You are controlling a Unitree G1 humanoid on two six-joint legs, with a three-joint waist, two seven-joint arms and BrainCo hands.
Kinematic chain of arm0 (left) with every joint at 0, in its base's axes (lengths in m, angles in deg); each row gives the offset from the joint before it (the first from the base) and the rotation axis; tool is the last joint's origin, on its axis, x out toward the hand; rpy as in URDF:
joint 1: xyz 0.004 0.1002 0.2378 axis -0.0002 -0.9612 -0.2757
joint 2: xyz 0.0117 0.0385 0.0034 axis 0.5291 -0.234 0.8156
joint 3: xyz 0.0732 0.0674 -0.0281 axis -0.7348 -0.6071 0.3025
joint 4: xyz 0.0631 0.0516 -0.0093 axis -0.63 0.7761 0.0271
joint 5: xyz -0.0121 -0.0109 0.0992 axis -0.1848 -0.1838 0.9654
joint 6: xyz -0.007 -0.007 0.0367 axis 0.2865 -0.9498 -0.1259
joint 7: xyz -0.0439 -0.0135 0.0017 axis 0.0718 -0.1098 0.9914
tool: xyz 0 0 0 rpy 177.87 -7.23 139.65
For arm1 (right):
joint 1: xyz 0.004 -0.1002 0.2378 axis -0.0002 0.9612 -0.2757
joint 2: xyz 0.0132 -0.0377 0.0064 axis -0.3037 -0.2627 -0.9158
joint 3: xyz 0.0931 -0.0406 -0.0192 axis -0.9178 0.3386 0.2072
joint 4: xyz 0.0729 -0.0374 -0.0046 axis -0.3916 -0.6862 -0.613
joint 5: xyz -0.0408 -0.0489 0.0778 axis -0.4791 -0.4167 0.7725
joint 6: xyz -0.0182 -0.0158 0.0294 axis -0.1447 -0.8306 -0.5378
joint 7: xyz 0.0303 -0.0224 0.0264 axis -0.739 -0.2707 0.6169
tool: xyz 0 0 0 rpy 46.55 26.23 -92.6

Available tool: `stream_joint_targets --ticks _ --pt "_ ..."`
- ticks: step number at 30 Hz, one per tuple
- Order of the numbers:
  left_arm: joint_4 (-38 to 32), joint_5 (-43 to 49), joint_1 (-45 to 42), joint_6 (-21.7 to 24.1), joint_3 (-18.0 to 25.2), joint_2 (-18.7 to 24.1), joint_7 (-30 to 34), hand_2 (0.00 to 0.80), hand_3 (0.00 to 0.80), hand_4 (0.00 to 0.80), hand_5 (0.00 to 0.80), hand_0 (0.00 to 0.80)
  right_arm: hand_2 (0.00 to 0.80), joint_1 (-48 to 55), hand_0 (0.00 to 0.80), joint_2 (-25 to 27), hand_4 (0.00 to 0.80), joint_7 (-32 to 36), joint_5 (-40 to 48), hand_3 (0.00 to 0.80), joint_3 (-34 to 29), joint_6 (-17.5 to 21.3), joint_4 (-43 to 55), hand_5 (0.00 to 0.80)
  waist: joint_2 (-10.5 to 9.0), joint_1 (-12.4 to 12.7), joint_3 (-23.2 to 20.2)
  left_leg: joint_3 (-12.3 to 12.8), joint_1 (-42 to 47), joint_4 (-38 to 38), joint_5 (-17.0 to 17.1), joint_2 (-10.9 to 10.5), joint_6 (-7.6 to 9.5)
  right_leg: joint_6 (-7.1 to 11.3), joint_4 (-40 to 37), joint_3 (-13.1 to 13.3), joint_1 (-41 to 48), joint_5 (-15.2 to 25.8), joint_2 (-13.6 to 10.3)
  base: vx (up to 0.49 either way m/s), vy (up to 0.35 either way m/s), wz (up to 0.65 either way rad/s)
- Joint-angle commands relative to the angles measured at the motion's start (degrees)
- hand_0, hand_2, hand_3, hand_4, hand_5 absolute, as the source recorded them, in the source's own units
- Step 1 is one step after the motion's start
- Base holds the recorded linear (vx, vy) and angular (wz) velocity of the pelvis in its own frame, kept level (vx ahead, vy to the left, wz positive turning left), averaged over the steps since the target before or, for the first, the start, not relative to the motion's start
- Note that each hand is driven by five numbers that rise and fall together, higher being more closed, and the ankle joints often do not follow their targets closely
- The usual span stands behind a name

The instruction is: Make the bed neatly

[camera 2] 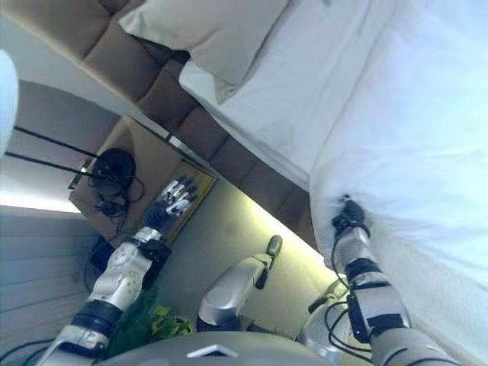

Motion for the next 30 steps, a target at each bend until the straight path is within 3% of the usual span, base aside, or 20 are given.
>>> stream_joint_targets --ticks 1,5,13,21,25,30 --pt "-0.10 2.08 0.86 2.45 0.88 0.77 2.11 0.000 0.000 0.000 0.000 0.000 0.800 -1.57 0.800 -5.50 0.800 0.95 -9.22 0.800 6.31 -4.26 6.90 0.800 -3.71 3.27 -0.56 -0.33 -5.37 5.11 -0.92 0.85 -3.52 2.00 -4.52 1.32 7.82 3.29 -4.29 0.069 0.031 0.22" --pt "1.56 3.24 1.28 2.78 1.57 -1.01 3.43 0.000 0.000 0.000 0.000 0.000 0.800 -1.80 0.800 -8.25 0.800 3.18 -13.40 0.800 12.33 -9.66 6.08 0.800 -3.62 4.43 -1.01 -0.91 -4.76 4.31 -0.23 0.46 -3.81 2.18 -5.12 0.42 9.24 3.35 -4.28 0.035 0.026 0.17" --pt "3.20 4.15 3.16 2.71 0.58 -2.21 4.62 0.000 0.000 0.000 0.000 0.000 0.800 -2.17 0.800 -11.55 0.800 5.03 -10.46 0.800 16.70 -12.93 3.92 0.800 -3.41 5.56 -0.44 -2.11 -5.23 3.52 0.93 -0.27 -3.98 2.18 -5.51 -0.51 9.32 4.03 -4.05 -0.019 -0.009 0.10" --pt "3.86 4.84 4.99 3.10 -0.50 -3.50 5.23 0.000 0.000 0.000 0.000 0.000 0.800 -2.98 0.800 -14.83 0.800 10.32 -19.37 0.800 23.46 -20.51 0.75 0.800 -2.93 6.86 -0.29 -2.96 -5.49 3.13 1.71 -0.95 -3.98 2.15 -5.61 -1.19 9.36 4.17 -4.02 0.000 0.000 0.00" --pt "3.35 4.96 5.36 3.11 -1.09 -4.00 5.16 0.000 0.000 0.000 0.000 0.000 0.800 -3.79 0.800 -16.08 0.800 9.71 -19.89 0.800 26.96 -22.10 0.93 0.800 -2.35 7.62 -0.22 -3.51 -5.49 2.87 2.12 -1.59 -3.94 2.19 -5.65 -1.59 9.74 4.10 -4.12 0.014 0.041 0.05" --pt "3.61 5.19 5.53 3.01 -1.18 -3.63 5.89 0.000 0.000 0.000 0.000 0.000 0.800 -5.27 0.800 -16.99 0.800 6.57 -17.21 0.800 26.23 -22.47 0.24 0.800 -2.09 8.73 0.12 -3.91 -5.93 2.96 2.51 -2.09 -3.93 2.05 -5.33 -2.44 10.02 4.23 -4.42 0.013 0.011 0.15"
